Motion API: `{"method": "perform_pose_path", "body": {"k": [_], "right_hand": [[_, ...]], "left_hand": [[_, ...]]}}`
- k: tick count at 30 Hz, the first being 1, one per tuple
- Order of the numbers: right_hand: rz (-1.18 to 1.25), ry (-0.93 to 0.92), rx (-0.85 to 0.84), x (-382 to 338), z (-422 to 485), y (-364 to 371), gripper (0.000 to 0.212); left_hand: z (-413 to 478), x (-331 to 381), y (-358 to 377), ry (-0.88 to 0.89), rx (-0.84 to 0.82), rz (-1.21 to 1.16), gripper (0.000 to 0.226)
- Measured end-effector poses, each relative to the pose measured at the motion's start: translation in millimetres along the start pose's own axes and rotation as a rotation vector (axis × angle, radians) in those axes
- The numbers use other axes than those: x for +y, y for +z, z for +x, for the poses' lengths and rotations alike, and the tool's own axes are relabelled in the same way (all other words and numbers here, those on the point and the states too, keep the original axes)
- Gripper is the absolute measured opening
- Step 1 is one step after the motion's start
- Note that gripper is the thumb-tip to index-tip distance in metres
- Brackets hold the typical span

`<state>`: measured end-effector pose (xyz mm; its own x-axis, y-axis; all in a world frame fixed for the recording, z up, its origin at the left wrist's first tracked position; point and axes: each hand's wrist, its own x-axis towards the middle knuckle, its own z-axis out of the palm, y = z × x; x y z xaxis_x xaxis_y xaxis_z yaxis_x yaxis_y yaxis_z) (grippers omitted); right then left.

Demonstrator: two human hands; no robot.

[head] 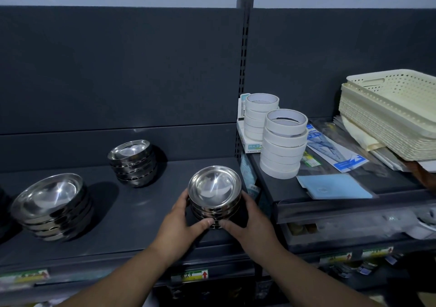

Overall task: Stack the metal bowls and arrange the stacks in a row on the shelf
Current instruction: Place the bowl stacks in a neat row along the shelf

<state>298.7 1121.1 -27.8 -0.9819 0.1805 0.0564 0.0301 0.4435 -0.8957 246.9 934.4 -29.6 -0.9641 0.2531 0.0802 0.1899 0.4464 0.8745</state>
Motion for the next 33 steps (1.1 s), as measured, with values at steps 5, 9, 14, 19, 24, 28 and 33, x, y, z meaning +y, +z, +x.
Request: {"method": "perform_pose_path", "body": {"k": [5, 9, 14, 19, 24, 28, 33], "right_hand": [[0.010, -0.018, 0.012, -0.3, -1.0, -0.3, 0.080], [0.010, -0.034, 0.018, -0.1, -1.2, -0.1, 0.074], [0.004, -0.042, 0.019, 1.6, -2.0, -0.5, 0.071], [-0.015, -0.048, 0.033, 3.5, -0.8, 1.4, 0.078], [-0.048, -0.052, 0.025, 3.6, 0.1, 1.3, 0.084], [-0.078, -0.050, 0.029, 2.5, -0.7, 2.0, 0.089], [-0.087, -0.047, 0.041, 0.1, -2.0, 0.4, 0.085]], "left_hand": [[0.8, -0.6, 0.5, 0.005, -0.004, -0.057, 0.089], [0.3, -3.3, 0.8, 0.014, -0.005, -0.099, 0.089], [1.0, -5.8, 0.7, 0.004, -0.027, -0.124, 0.091], [-0.3, -5.9, 0.1, 0.010, -0.036, -0.122, 0.084], [-0.2, -4.2, -0.3, 0.008, -0.033, -0.121, 0.090], [-0.5, -2.6, -1.6, 0.002, -0.025, -0.117, 0.097], [-0.1, 1.1, -4.4, 0.002, -0.025, -0.145, 0.099]]}}
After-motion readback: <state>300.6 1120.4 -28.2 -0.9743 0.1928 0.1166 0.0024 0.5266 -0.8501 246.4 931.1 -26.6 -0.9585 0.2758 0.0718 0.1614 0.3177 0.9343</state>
